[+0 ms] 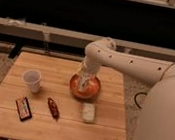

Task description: Place the bottle in the ceramic bowl

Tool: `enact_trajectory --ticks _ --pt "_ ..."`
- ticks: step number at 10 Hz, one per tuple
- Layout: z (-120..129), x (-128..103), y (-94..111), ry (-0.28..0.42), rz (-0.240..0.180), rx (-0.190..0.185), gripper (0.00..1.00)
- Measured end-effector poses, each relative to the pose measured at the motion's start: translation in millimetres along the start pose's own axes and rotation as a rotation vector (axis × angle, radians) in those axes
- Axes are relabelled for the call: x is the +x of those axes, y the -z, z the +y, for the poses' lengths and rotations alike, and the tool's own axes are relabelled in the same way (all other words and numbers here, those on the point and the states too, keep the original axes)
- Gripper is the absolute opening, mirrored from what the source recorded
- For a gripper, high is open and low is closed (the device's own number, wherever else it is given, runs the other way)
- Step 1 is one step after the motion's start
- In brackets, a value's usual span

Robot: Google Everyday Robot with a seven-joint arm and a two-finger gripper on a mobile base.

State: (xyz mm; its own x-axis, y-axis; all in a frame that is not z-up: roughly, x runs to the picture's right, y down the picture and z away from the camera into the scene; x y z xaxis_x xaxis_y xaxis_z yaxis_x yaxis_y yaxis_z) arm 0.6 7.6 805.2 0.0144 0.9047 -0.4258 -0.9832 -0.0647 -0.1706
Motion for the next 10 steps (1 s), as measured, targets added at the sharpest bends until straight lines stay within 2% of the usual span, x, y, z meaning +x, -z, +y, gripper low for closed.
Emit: enact_trajectory --ticks 10 --pt "12.1 -1.6 10.1 0.027 -0.037 0.018 0.8"
